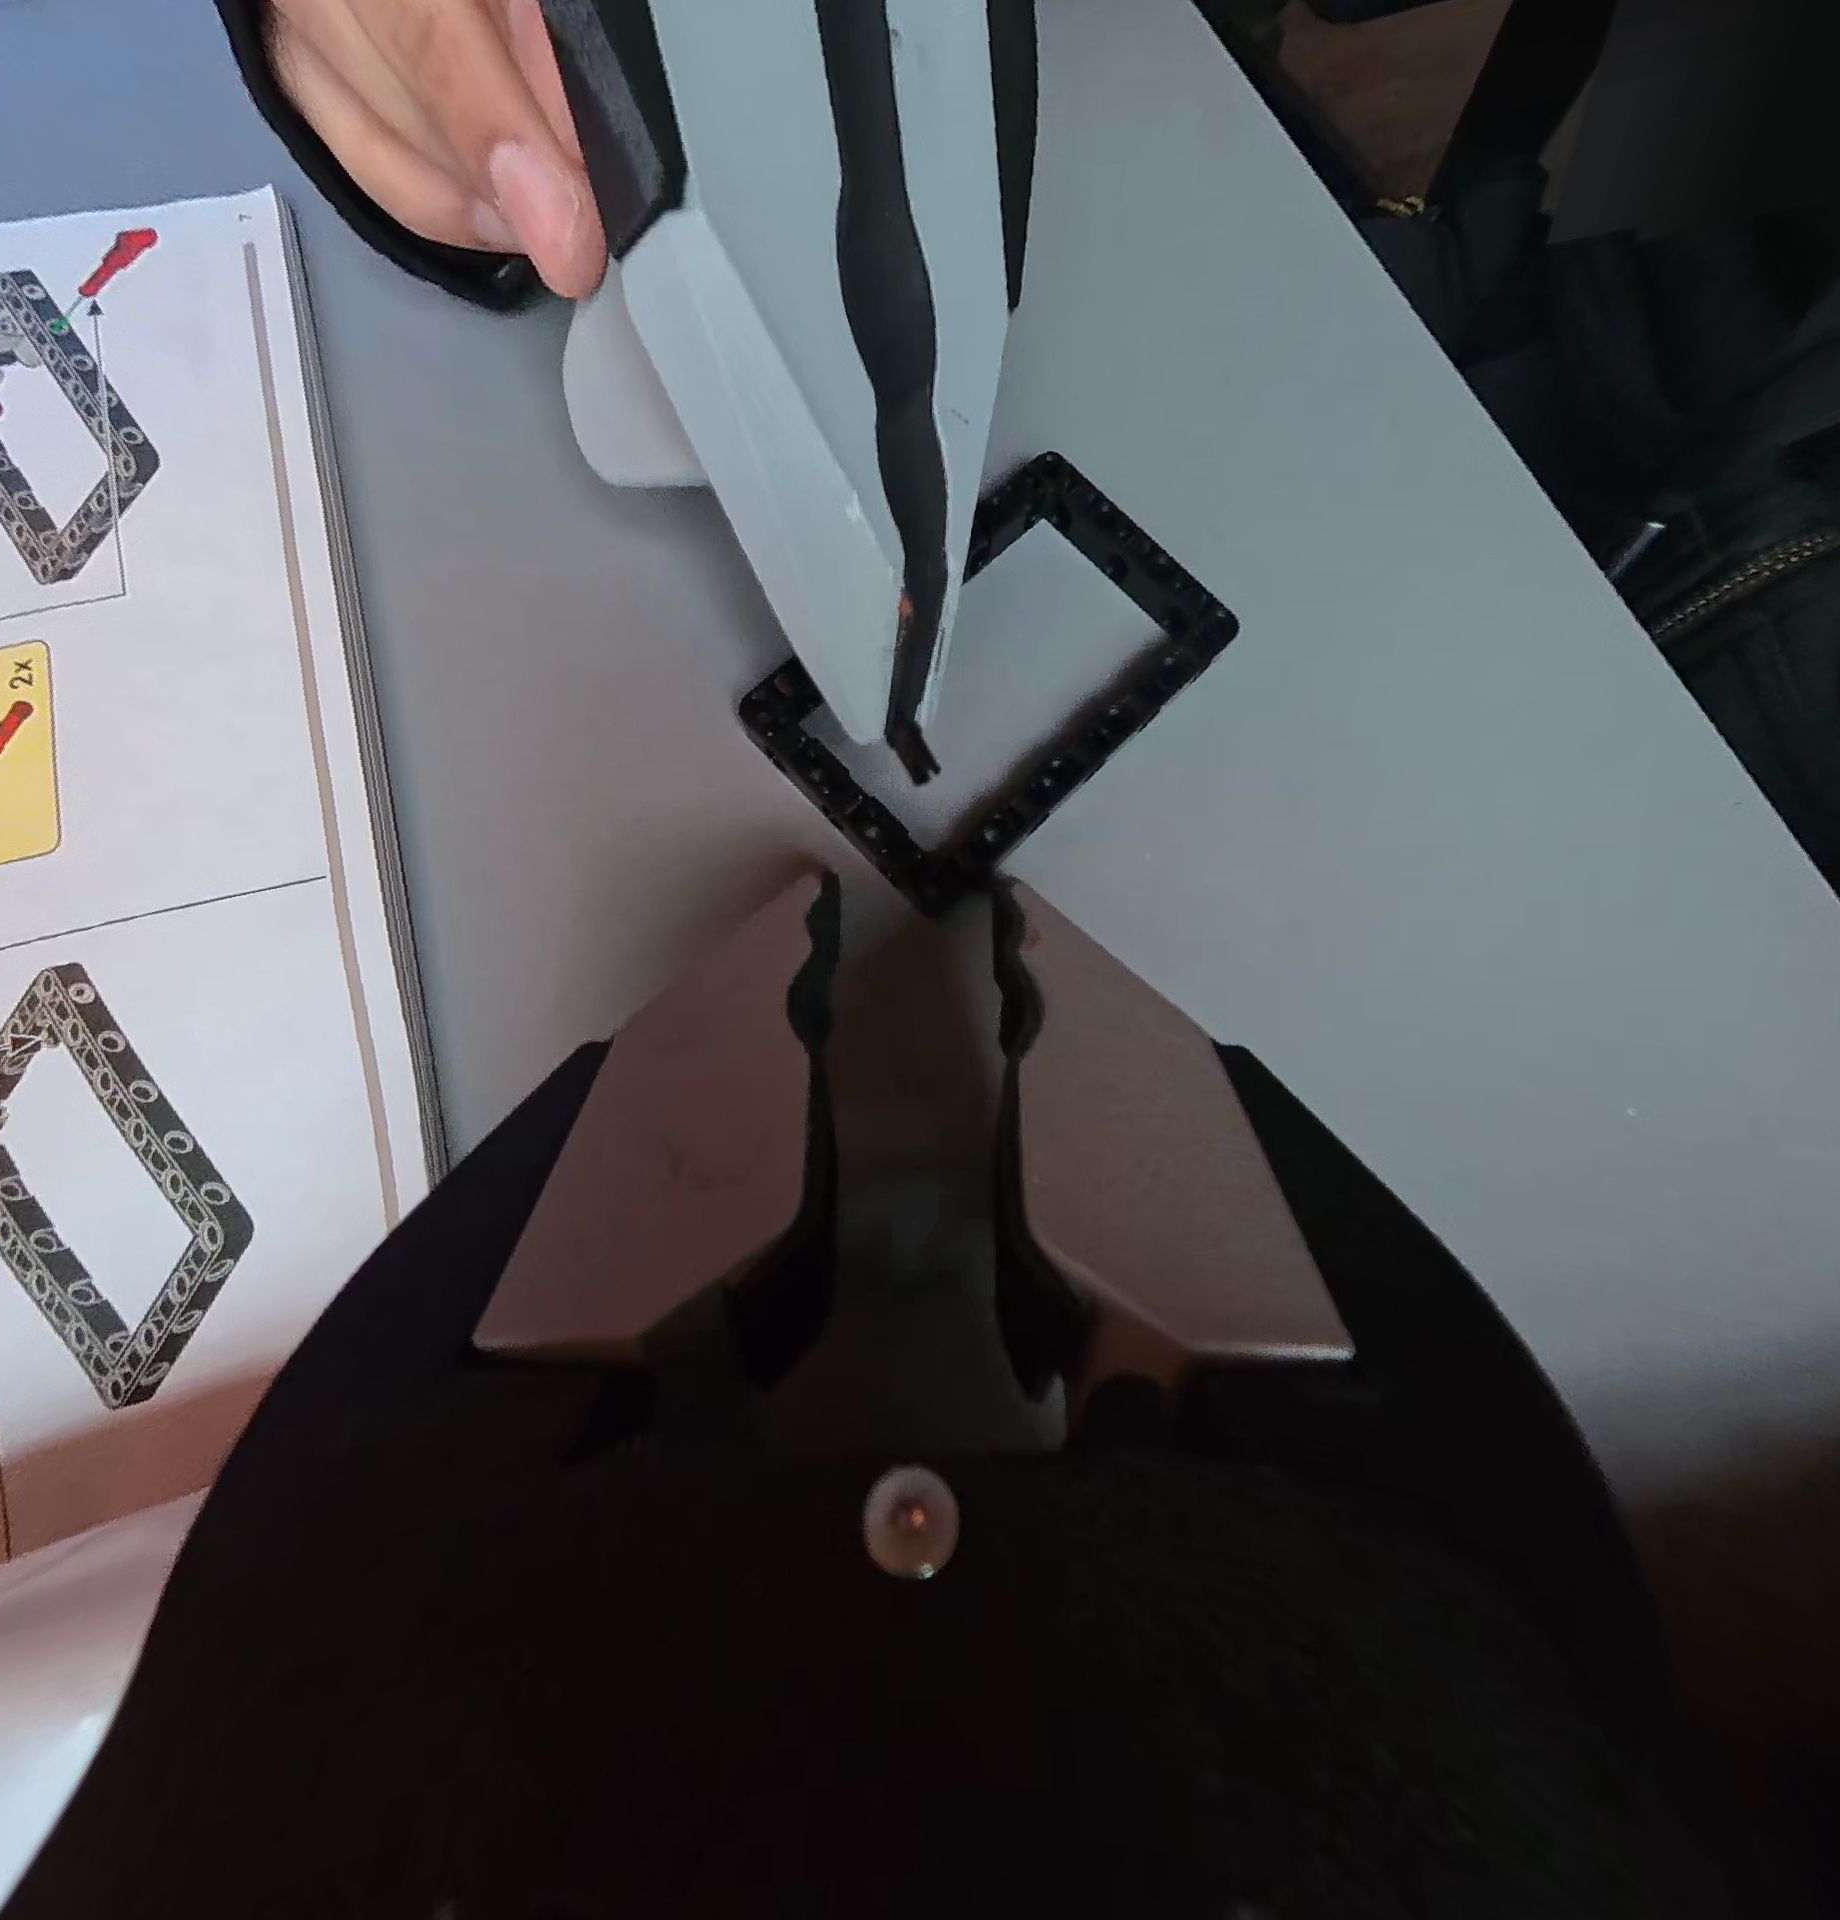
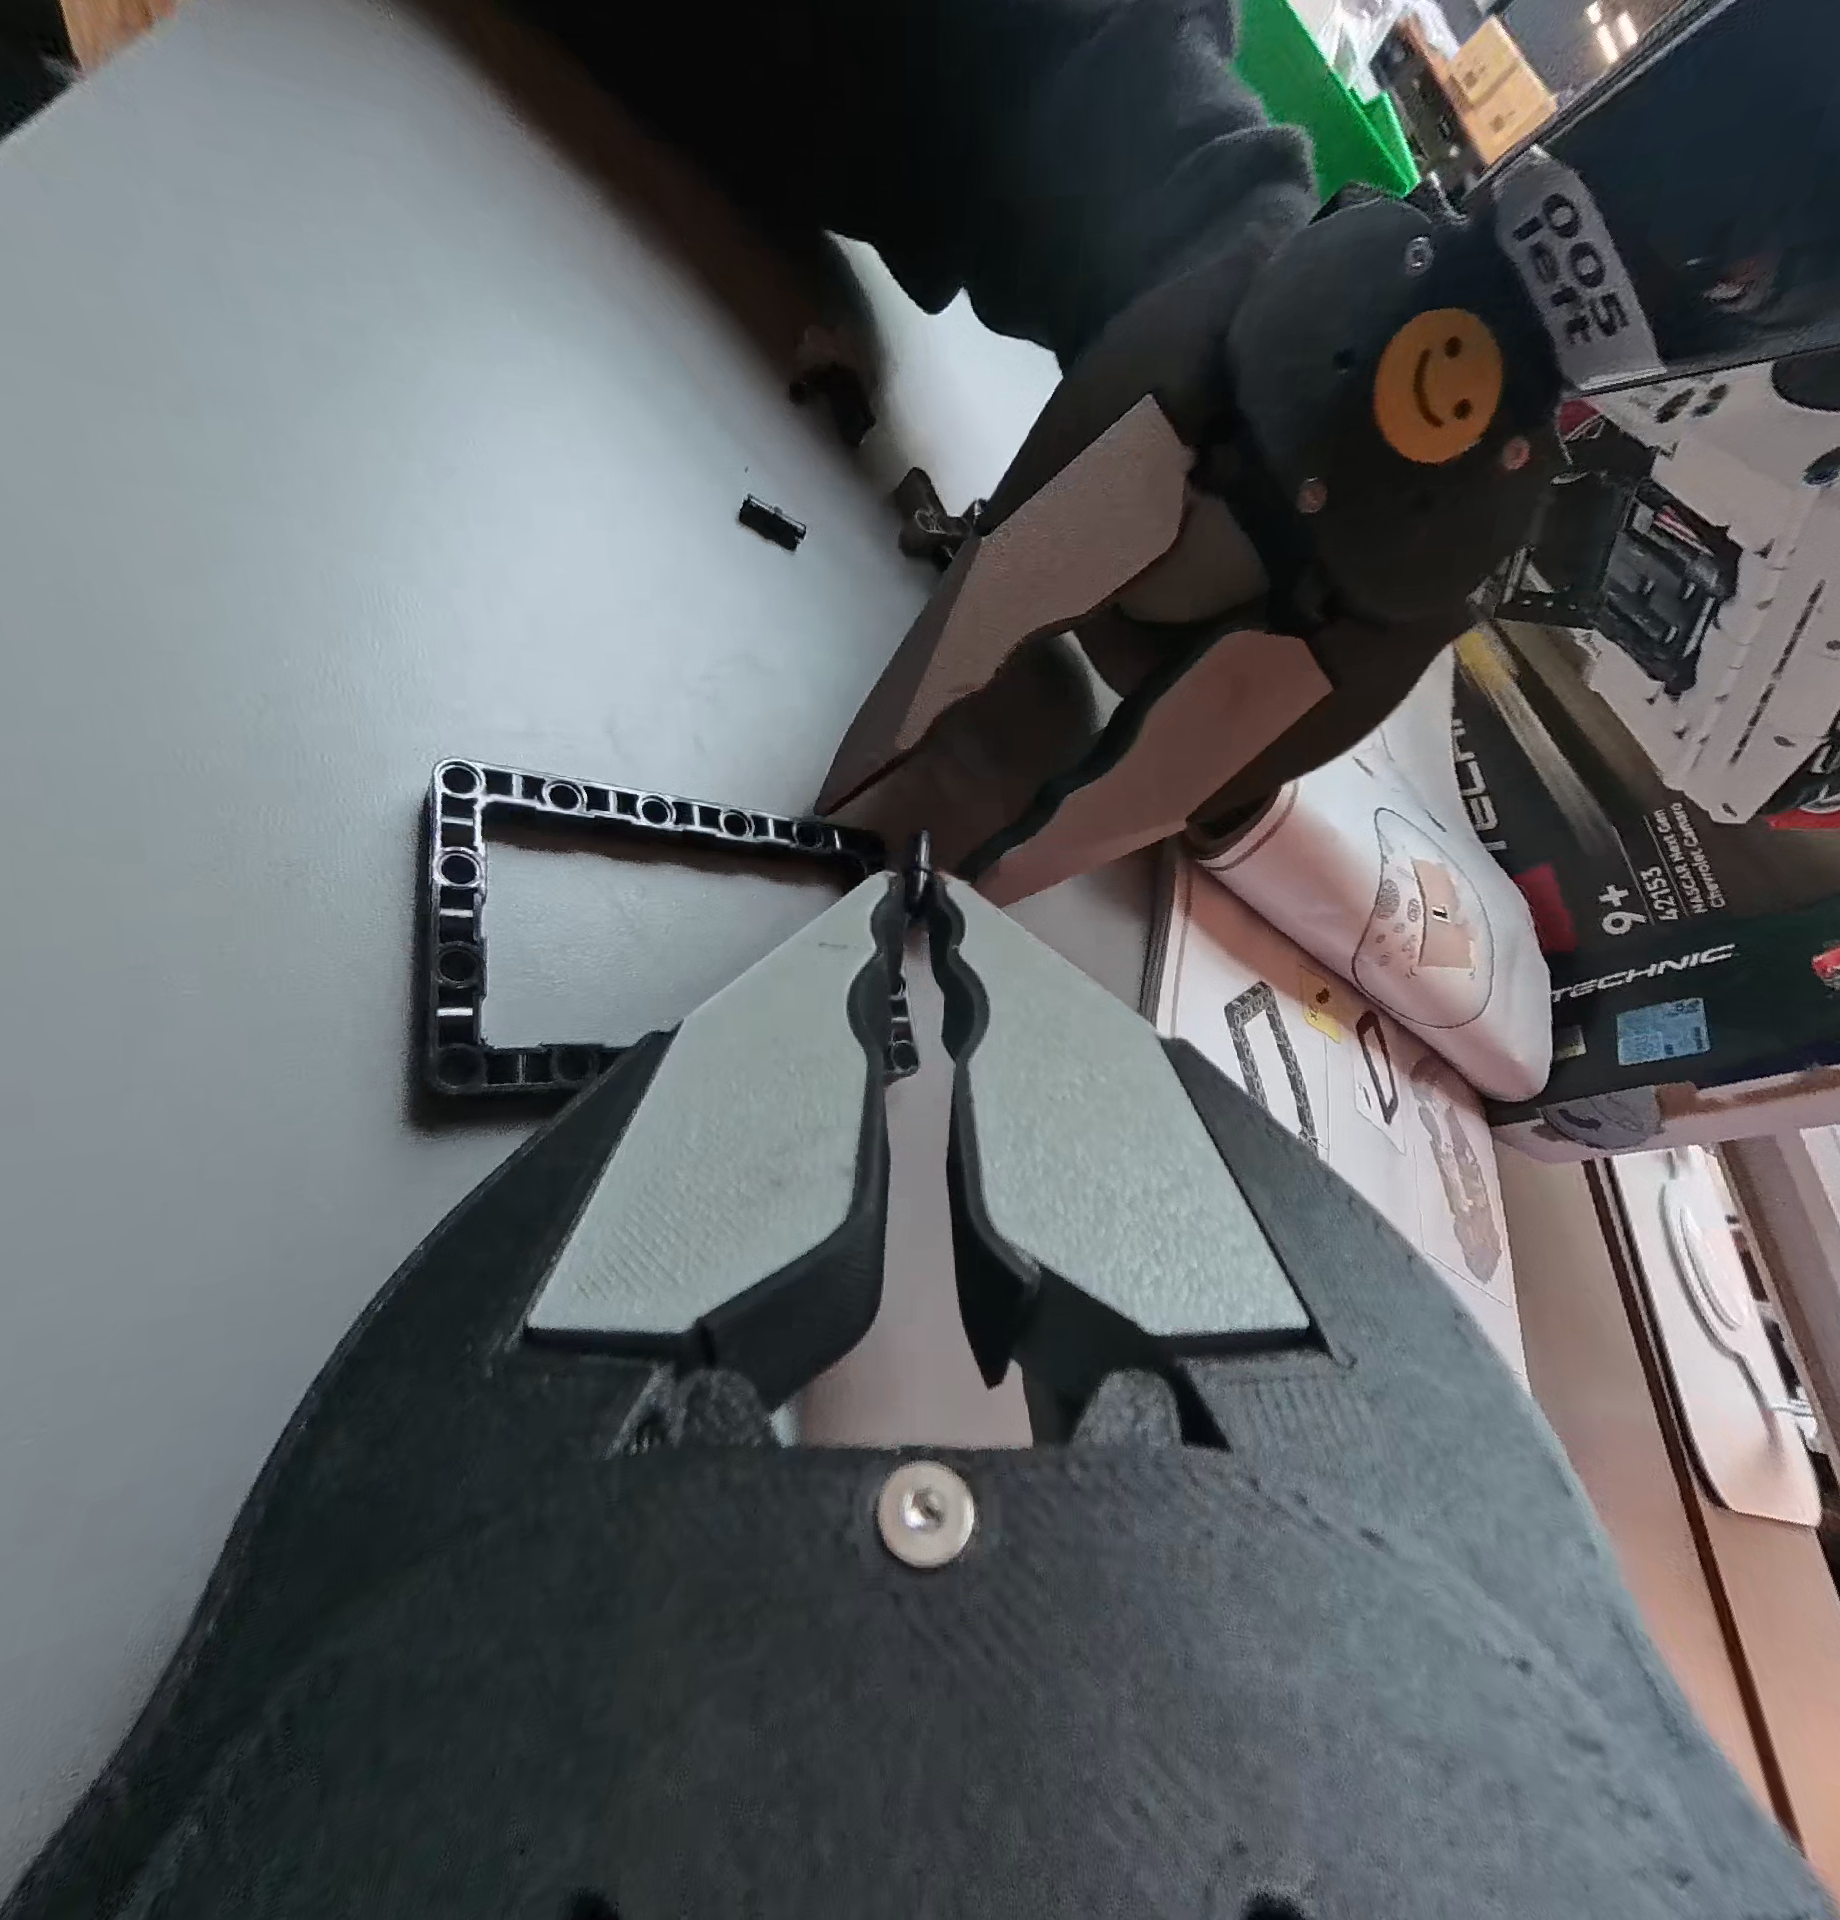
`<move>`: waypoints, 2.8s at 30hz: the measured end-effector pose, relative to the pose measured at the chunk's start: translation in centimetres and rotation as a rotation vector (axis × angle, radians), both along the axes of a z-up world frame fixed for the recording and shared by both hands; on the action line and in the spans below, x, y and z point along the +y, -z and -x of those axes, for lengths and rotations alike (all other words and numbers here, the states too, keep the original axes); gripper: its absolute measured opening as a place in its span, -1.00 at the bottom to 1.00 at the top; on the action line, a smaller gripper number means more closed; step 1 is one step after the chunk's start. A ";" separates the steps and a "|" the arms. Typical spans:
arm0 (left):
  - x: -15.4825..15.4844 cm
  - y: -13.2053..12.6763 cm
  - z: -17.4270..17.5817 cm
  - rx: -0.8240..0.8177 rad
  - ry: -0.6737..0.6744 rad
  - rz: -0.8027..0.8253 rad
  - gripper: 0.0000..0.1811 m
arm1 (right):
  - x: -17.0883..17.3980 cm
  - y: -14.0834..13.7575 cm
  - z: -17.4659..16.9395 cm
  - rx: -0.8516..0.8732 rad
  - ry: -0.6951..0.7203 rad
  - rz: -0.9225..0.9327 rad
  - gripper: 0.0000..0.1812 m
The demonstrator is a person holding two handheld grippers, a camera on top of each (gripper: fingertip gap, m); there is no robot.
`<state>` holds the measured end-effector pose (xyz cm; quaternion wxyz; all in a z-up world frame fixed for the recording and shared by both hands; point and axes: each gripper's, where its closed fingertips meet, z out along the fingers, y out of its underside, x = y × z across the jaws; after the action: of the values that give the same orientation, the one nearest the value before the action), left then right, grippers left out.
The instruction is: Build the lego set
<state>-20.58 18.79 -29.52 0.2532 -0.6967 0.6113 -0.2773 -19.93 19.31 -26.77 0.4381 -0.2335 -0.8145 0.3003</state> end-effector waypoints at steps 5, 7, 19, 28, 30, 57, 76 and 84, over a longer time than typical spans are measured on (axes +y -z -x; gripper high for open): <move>0.2 -0.8 0.5 0.004 -0.026 -0.020 -0.67 | -0.1 -0.2 -0.1 -0.030 -0.006 0.055 -0.99; 0.3 -1.8 0.7 -0.014 -0.060 -0.046 -0.68 | -0.3 -0.2 -0.4 -0.082 -0.003 0.118 -0.99; 0.5 -1.1 -0.1 0.082 -0.246 -0.274 -0.69 | -0.2 1.8 -0.6 -0.478 0.216 0.454 -0.98; 0.6 -2.7 -1.2 0.113 -0.208 -0.612 -0.81 | -0.9 -0.4 -0.9 -0.577 0.118 0.879 -0.99; 0.6 -2.5 -1.6 0.118 -0.200 -0.631 -0.83 | -0.7 -0.8 -0.9 -0.586 0.109 0.947 -0.99; 0.9 -0.3 -2.0 0.185 -0.481 -0.148 -0.98 | 0.2 1.7 -0.9 -0.408 0.221 0.271 -0.97; 0.4 -1.5 -2.3 0.094 -0.480 -0.073 -0.76 | -0.6 2.8 -1.7 -0.457 0.188 0.188 -0.99; -0.1 -0.8 -0.7 0.099 -0.443 -0.024 -0.81 | 0.1 2.9 -1.5 -0.509 0.257 0.084 -1.00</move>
<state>-19.85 18.67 -28.69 0.2859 -0.8237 0.4582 -0.1730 -18.43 19.39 -29.66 0.2438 -0.4204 -0.8490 0.2074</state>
